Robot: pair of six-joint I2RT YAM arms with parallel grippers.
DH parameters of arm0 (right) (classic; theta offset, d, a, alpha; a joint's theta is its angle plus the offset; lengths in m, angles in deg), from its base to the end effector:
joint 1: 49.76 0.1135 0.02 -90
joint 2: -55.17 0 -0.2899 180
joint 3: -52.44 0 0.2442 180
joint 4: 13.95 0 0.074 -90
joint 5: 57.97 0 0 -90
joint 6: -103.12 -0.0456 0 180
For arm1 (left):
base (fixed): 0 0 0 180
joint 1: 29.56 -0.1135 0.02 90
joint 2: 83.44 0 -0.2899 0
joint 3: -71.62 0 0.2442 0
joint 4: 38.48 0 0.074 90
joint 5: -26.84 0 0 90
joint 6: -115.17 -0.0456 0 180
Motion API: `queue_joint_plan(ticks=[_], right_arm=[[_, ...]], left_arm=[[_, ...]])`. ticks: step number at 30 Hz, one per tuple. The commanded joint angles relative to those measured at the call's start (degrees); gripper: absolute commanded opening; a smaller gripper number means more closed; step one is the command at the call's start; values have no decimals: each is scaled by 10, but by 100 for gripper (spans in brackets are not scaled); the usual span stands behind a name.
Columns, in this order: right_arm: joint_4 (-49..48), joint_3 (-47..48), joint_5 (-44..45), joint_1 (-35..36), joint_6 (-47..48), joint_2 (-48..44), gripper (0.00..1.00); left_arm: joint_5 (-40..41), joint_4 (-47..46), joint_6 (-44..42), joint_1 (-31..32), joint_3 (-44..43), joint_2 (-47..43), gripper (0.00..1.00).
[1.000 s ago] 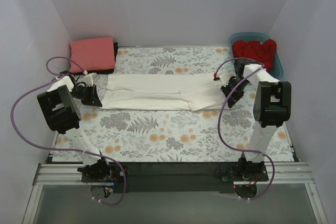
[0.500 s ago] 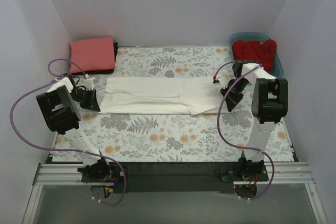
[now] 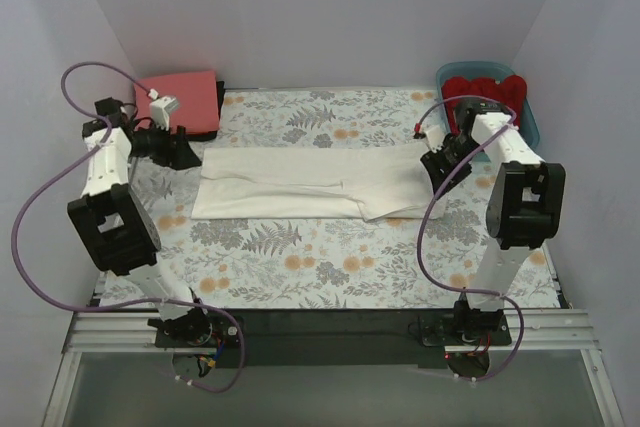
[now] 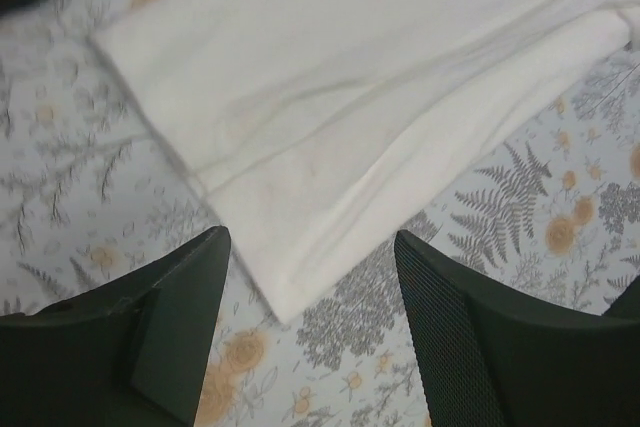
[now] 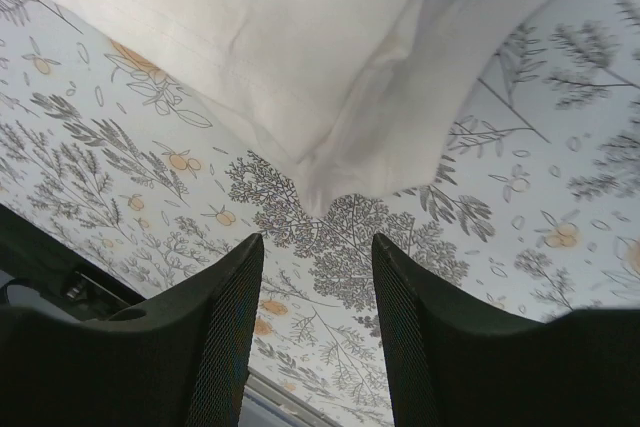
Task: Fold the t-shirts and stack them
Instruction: Fold the tshirt
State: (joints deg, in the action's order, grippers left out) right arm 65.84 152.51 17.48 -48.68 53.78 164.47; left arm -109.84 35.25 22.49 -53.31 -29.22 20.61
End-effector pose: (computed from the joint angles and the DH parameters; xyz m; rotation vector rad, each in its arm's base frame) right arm 0.3586 0.0182 0.2298 -1.0787 2.8199 0.3539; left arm 0.3410 0.1138 0.2785 -0.3439 2.5414 -1.0090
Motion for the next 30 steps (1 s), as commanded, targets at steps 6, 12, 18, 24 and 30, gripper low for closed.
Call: queue_joint_plan(ticks=[6, 12, 18, 24, 30], right_arm=[[17, 27, -82, -5, -69, -52, 43], [15, -11, -121, -6, -104, -24, 38], [-12, -37, -131, -5, -130, 19, 47], [-30, -22, -121, -20, -146, 50, 49], [-38, -23, -108, -25, -154, 64, 51]], left_arm=[[-71, -305, 207, 313, 174, -199, 60], [-24, -472, 423, 549, 231, -141, 58], [4, -630, 594, 662, 261, -48, 63], [13, -683, 645, 677, 232, 15, 63], [33, -686, 655, 677, 226, 41, 63]])
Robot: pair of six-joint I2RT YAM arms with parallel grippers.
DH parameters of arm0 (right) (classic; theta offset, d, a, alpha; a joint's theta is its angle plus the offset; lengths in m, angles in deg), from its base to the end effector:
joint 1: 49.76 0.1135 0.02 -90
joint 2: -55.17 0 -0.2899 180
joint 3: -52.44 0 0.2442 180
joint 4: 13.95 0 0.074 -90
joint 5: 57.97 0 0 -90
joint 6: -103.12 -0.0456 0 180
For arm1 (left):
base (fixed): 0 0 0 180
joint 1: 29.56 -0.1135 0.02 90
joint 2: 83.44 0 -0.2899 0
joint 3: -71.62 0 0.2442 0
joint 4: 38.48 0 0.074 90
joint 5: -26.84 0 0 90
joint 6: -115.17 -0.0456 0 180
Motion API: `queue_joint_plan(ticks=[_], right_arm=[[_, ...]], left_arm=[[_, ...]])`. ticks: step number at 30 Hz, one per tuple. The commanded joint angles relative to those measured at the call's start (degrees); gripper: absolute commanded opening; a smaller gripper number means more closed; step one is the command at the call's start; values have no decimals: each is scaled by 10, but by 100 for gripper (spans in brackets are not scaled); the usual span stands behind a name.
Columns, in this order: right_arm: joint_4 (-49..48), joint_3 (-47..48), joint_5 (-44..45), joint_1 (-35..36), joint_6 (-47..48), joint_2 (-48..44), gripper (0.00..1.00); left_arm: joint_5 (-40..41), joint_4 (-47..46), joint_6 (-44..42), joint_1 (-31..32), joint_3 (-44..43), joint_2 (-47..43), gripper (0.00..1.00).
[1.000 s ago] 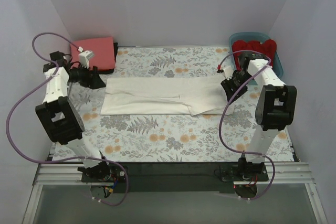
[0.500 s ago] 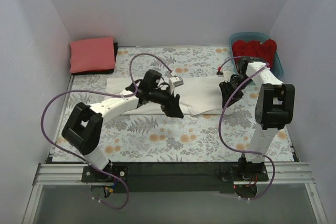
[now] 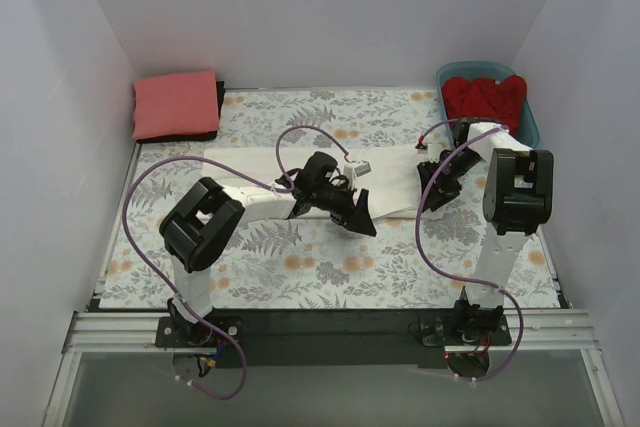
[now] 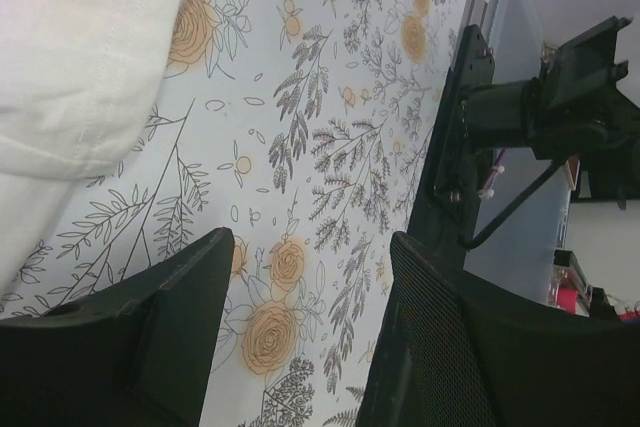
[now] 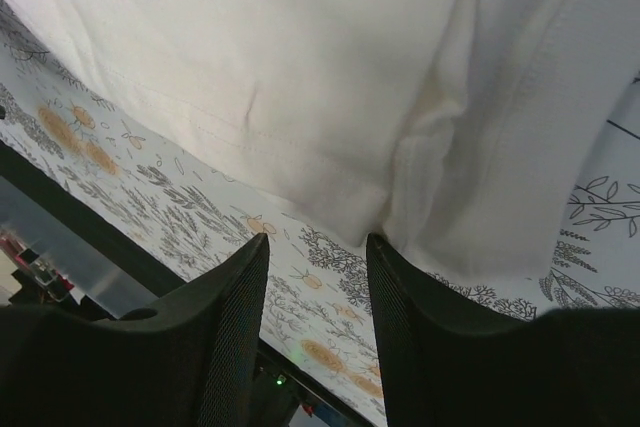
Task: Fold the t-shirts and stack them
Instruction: Fold the tshirt
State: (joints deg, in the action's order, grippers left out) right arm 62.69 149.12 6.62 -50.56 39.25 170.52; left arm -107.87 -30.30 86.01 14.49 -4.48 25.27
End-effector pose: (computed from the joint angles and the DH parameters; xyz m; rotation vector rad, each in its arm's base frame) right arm 0.3650 0.0145 0.1826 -0.6371 2.9802 0.7011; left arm 0.2647 -0.3007 0.1870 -0.1039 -2.6206 1.5817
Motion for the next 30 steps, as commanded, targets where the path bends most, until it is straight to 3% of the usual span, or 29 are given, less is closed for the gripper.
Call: queue_joint_plan(ticks=[1, 9, 16, 23, 30], right_arm=[[-6, 9, 1, -8, -8, 4, 51], [-9, 27, -15, -13, -16, 15, 52], [-5, 59, -32, -12, -22, 23, 46], [-3, 67, -42, -12, -22, 19, 31], [-2, 63, -35, -12, -18, 15, 9]], left_arm=[[11, -37, 29, -1, -19, -4, 63], [16, -49, 41, -1, -12, 7, 63], [30, -46, 53, -1, -6, 10, 63], [55, -50, 100, -10, -1, 34, 62], [73, -44, 118, -18, -12, 56, 61]])
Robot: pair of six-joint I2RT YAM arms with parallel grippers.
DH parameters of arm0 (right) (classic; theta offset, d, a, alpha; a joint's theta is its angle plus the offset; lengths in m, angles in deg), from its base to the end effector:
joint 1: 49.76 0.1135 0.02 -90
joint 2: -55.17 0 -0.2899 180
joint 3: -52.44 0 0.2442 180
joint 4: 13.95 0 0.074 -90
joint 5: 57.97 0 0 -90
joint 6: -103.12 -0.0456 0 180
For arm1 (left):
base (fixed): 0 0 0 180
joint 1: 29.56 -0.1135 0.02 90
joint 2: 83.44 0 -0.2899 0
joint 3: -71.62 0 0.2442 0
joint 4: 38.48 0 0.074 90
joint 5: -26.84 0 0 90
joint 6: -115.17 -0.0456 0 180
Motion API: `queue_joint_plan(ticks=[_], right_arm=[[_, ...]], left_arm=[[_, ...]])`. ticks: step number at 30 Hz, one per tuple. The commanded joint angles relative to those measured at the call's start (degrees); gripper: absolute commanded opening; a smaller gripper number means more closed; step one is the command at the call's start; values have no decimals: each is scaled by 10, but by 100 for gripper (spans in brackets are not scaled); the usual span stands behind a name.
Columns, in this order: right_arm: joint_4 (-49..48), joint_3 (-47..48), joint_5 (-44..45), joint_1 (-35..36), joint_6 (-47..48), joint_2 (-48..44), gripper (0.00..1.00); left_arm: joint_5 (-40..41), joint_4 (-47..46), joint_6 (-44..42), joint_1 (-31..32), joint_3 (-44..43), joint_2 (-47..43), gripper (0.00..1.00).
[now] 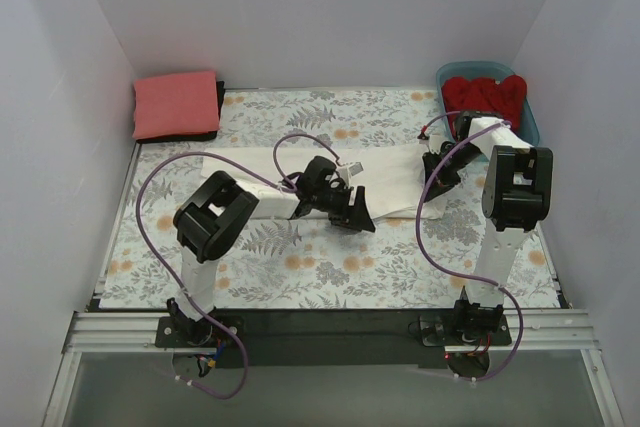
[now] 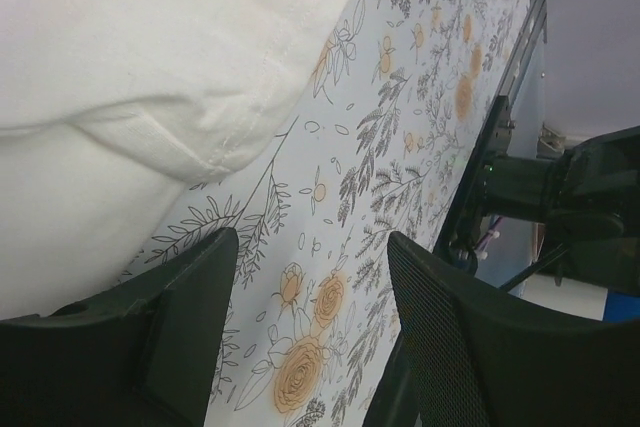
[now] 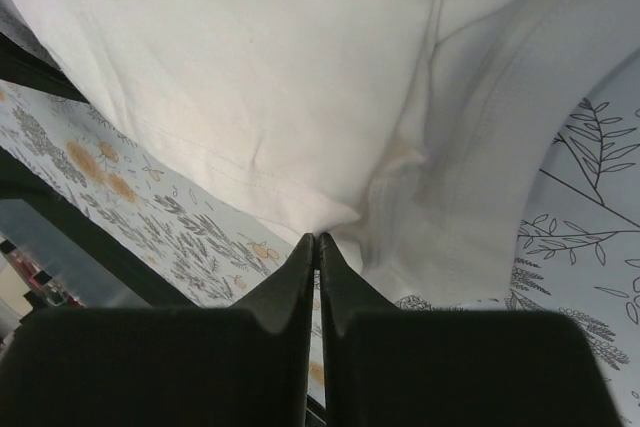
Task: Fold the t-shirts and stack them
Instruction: Fold the tshirt
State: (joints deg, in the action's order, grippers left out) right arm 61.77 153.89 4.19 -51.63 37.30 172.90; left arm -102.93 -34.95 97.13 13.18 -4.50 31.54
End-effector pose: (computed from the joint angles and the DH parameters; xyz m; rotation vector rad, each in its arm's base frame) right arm 0.3858 0.0087 0.1874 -0.5635 2.9240 0.7308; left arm 0.2836 -0.3018 0.1495 0.2552 -2.6293 1.4780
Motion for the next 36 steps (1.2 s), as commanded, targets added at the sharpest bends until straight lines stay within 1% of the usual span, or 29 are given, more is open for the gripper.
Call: queue_joint_plan(ticks=[1, 2, 7, 9, 10, 16, 17, 19, 20, 23, 26, 27, 29, 36], right_arm=[[7, 16, -11, -2, 2, -8, 6], [7, 17, -12, -2, 2, -8, 1], [8, 19, -20, -2, 2, -10, 1], [8, 18, -22, -2, 4, -12, 1], [9, 17, -23, -2, 5, -13, 1], [13, 15, -29, -2, 10, -14, 1], [14, 15, -29, -2, 10, -14, 1], [15, 15, -29, -2, 12, -14, 1], [15, 16, -30, -2, 12, -14, 1], [17, 16, -33, -2, 13, -16, 1], [20, 19, -35, -2, 15, -17, 1], [20, 19, -36, -2, 16, -18, 1], [21, 21, -36, -2, 17, -20, 1], [28, 37, -49, -2, 17, -25, 1]], left_arm=[[29, 3, 9, -5, -14, -5, 61], [36, 5, 13, -5, -18, -3, 61], [100, 23, 35, -5, -35, 25, 59], [113, 26, 46, -4, -42, 35, 58], [125, 26, 51, -4, -44, 37, 56], [141, 16, 73, -3, -48, 41, 48], [145, 17, 77, -3, -50, 42, 43], [149, 25, 81, -3, -58, 45, 36], [148, 25, 84, -3, -58, 45, 30], [140, 30, 88, -2, -59, 41, 25], [135, 34, 89, -2, -57, 31, 17], [136, 35, 89, -2, -57, 28, 8], [138, 36, 91, -2, -58, 16, 0], [127, 31, 92, -2, -72, -11, 0]])
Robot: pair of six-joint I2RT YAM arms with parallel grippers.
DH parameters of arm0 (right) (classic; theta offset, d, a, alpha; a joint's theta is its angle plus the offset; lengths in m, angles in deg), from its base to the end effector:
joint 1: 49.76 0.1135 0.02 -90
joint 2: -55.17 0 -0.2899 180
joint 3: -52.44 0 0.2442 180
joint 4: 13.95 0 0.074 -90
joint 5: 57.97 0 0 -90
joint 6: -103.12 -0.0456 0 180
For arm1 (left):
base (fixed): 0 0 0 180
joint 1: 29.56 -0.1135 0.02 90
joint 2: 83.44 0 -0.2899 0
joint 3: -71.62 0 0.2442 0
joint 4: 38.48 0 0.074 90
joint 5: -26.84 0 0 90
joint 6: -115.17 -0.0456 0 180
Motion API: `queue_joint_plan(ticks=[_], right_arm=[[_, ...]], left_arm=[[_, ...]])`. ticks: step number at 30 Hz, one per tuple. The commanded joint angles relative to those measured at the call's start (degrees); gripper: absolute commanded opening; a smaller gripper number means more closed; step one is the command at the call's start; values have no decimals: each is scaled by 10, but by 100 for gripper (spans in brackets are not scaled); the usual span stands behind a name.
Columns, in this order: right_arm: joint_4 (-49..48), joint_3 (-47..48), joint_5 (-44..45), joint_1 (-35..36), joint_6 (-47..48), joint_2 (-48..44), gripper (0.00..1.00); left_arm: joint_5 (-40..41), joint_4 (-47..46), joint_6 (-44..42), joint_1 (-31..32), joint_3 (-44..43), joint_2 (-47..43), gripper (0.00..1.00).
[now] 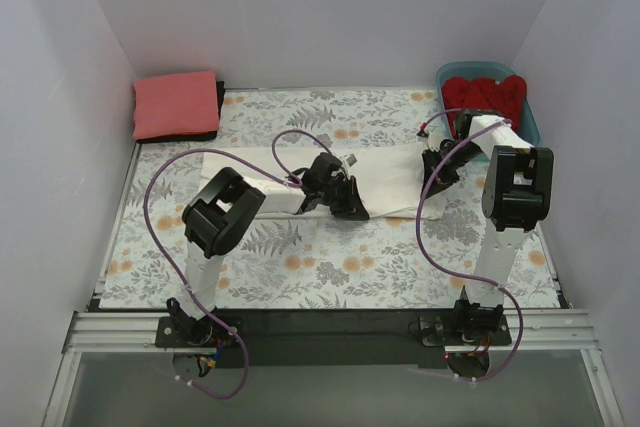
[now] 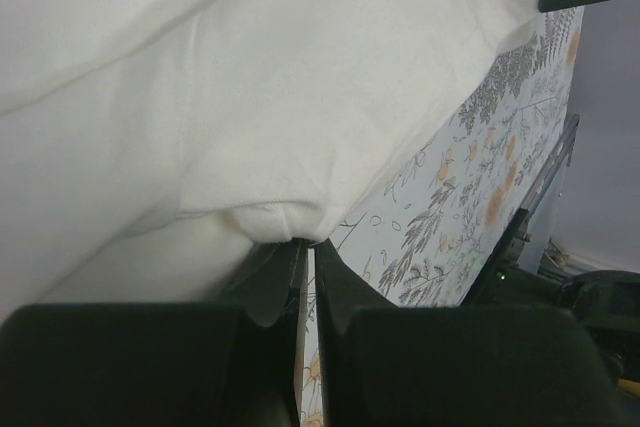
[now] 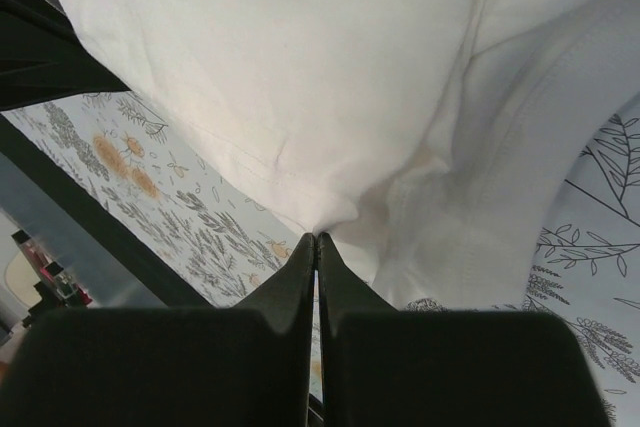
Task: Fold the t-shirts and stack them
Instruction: Fold the tshirt
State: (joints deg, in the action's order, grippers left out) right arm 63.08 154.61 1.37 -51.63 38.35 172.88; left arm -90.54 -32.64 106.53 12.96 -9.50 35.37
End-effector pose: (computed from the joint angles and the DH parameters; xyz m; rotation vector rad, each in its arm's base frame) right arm 0.3856 0.0107 0.1916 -0.5800 2.8952 0.8024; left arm 0.3071 -0.3101 0.1394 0.6511 -2.7226 1.3739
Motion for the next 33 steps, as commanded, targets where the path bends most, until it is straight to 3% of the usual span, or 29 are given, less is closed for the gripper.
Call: queue_joint_plan(ticks=[1, 15, 23, 33], right_arm=[[18, 32, -21, -2, 6, -24, 1], [24, 120, -53, -2, -3, -2, 1], [23, 248, -49, -1, -22, 79, 1], [-4, 333, -59, 16, -36, 140, 1]], left_arm=[[0, 8, -2, 0, -25, -51, 0], [-33, 15, 16, -18, -71, -60, 0], [-31, 14, 7, -55, -106, -29, 0], [-44, -8, 16, -96, -121, 13, 0]])
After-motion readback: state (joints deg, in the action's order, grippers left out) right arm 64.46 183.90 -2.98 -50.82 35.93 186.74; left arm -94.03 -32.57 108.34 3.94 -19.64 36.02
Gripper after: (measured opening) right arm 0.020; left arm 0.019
